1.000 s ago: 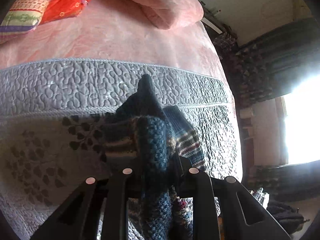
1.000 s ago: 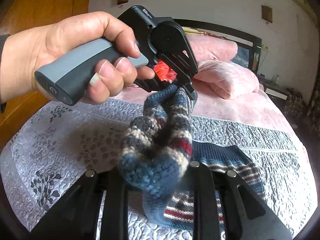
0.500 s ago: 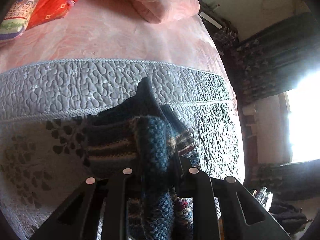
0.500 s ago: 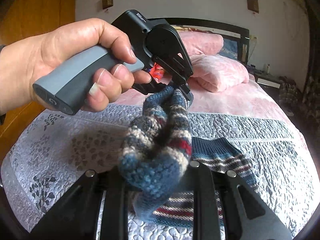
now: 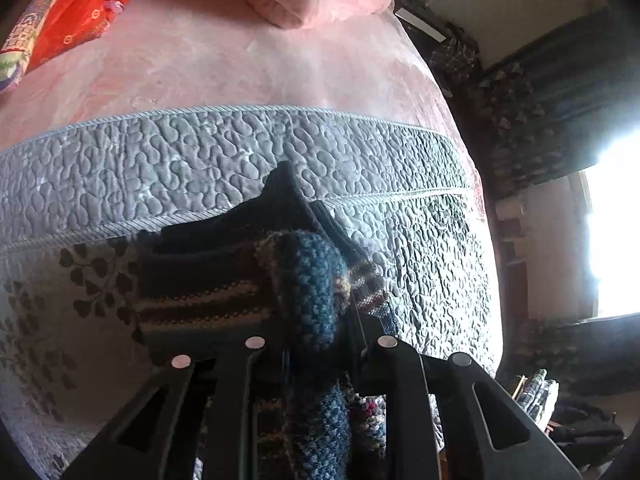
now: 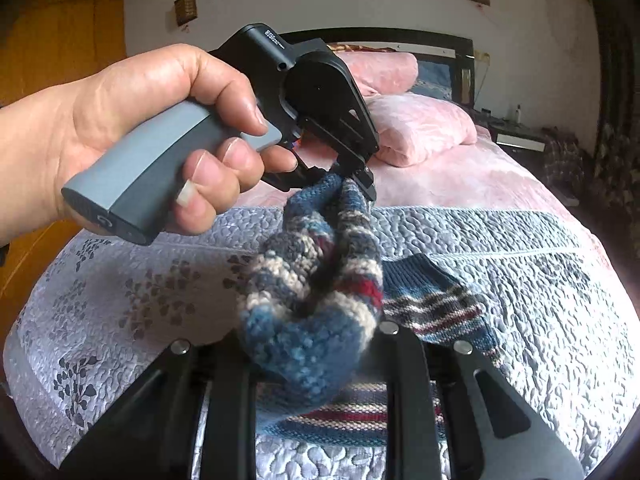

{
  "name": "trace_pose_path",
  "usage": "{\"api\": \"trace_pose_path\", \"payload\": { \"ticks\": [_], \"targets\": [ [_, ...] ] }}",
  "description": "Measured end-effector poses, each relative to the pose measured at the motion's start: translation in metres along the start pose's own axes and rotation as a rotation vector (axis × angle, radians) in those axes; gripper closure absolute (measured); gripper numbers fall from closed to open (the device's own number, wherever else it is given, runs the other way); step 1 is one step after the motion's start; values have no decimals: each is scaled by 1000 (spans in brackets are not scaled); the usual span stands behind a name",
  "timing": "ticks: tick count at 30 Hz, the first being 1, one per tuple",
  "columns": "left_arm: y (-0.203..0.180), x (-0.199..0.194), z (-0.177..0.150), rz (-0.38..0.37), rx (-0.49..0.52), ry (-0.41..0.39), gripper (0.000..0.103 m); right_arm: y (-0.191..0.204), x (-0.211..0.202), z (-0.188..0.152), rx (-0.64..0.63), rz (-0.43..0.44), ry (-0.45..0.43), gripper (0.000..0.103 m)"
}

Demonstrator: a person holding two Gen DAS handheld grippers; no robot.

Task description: Fold small clothes

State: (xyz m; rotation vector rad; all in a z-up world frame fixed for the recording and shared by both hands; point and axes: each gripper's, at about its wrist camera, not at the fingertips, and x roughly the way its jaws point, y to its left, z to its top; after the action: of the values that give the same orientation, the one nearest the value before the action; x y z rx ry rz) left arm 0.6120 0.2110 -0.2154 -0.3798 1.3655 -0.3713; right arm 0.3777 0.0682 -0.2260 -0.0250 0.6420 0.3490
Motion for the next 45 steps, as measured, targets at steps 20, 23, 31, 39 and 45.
{"api": "trace_pose_path", "payload": {
  "ticks": [20, 23, 31, 39, 45],
  "targets": [
    [-45, 59, -8, 68, 47, -26, 83, -58, 6, -35, 112, -17, 23, 83],
    [-53, 68, -10, 70, 49, -38, 83, -71, 6, -42, 137, -18, 32, 83],
    [-75, 104, -19, 115, 64, -57, 83, -104, 11, -65, 213, -15, 66, 83],
    [-85, 136, -26, 162, 71, -86, 83, -132, 22, -86, 290, -8, 96, 83],
    [-87, 151, -31, 187, 77, -120, 83, -143, 29, -100, 316, -1, 112, 83]
  ]
}}
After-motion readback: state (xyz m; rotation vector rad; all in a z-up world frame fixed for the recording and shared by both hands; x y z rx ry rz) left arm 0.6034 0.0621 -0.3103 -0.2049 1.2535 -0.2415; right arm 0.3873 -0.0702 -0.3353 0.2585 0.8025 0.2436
